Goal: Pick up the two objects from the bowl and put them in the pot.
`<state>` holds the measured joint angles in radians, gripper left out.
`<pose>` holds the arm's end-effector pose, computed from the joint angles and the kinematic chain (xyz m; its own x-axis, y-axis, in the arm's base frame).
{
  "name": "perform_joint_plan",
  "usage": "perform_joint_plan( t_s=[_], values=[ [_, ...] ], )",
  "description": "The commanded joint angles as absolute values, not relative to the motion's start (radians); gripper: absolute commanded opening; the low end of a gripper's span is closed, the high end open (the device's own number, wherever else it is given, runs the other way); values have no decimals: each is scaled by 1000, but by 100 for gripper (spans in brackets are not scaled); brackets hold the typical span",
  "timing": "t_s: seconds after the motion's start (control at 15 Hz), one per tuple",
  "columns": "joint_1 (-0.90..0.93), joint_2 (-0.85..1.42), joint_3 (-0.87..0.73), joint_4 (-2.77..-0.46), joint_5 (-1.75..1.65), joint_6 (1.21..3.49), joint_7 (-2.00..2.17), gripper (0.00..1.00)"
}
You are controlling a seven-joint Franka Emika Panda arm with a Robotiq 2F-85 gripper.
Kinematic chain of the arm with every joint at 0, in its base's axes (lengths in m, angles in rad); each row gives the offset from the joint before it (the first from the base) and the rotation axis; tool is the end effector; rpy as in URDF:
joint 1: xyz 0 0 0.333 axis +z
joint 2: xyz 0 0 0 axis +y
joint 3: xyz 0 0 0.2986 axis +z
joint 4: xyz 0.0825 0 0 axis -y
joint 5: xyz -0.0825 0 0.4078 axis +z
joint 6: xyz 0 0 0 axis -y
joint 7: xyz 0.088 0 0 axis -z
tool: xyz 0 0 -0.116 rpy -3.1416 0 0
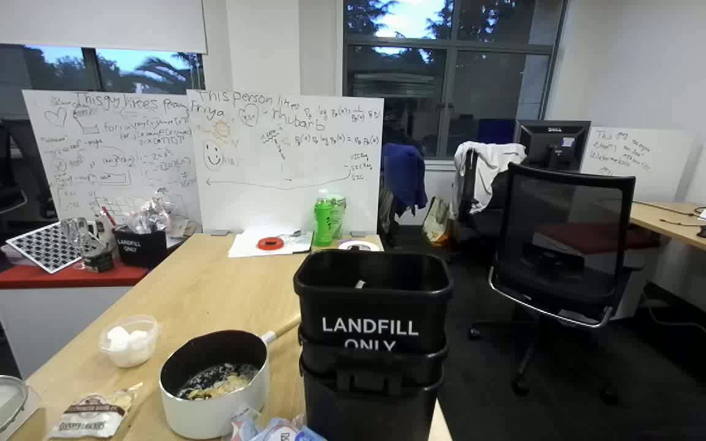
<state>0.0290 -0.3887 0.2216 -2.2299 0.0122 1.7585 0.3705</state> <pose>0.4419 0.1198 0.4837 0.9877 -0.1448 -0.0586 -0.1385 -0.9853 0.0996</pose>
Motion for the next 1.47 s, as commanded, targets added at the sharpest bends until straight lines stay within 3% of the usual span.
perform_joint_plan(
  t_s=[0.0, 0.67, 1.4],
  values=[
    [45, -387, 208, -2228, 7, 1756, 375, 100],
    [58, -341, 200, -2208, 64, 1770, 368, 100],
    [67, -16, 171, -2065, 222, 2081, 501, 100]
  ],
)
